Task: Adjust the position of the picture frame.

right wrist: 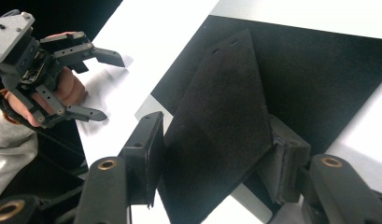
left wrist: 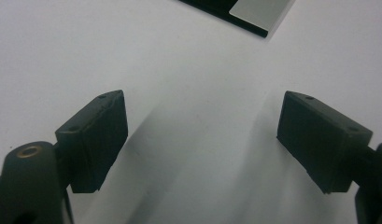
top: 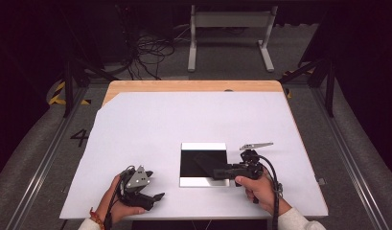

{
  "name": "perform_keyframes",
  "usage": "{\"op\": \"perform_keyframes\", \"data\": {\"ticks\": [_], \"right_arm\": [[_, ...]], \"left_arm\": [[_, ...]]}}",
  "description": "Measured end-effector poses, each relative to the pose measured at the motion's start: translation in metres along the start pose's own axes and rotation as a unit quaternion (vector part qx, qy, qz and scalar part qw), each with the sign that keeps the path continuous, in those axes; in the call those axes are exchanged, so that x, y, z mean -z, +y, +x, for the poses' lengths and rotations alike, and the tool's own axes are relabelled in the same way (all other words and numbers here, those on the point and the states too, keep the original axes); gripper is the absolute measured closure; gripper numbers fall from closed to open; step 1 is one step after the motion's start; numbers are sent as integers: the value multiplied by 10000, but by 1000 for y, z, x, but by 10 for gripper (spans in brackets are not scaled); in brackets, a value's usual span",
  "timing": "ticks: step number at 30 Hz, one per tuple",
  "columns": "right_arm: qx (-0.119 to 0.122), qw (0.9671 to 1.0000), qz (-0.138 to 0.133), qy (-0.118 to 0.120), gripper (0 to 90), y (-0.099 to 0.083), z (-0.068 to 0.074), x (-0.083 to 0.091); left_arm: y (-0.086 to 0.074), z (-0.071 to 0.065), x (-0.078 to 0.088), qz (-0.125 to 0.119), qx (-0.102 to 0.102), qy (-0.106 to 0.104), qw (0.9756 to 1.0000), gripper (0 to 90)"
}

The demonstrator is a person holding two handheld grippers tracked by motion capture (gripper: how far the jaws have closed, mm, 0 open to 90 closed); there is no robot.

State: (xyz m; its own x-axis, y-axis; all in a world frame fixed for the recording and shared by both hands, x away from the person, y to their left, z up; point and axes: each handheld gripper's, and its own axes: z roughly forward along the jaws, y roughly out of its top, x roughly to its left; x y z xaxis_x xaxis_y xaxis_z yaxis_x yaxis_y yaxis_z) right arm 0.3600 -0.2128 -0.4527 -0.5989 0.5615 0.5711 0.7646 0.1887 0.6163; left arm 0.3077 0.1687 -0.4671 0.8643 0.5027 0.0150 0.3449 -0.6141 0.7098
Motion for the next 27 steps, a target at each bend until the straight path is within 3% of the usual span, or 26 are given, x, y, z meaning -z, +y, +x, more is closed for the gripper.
{"op": "perform_keyframes", "data": {"ticks": [10,17,27], "right_arm": [[8,10000,-21,12,497,0,-1,0],[73,10000,8,0,508,0,-2,0],[150,9999,29,-14,508,0,-1,0]], "left_arm": [[7,-2,-4,-132,102,-192,9997,170],[20,-3,-12,-338,231,-416,9983,160],[39,-2,-26,-381,297,-584,9971,160]]}}
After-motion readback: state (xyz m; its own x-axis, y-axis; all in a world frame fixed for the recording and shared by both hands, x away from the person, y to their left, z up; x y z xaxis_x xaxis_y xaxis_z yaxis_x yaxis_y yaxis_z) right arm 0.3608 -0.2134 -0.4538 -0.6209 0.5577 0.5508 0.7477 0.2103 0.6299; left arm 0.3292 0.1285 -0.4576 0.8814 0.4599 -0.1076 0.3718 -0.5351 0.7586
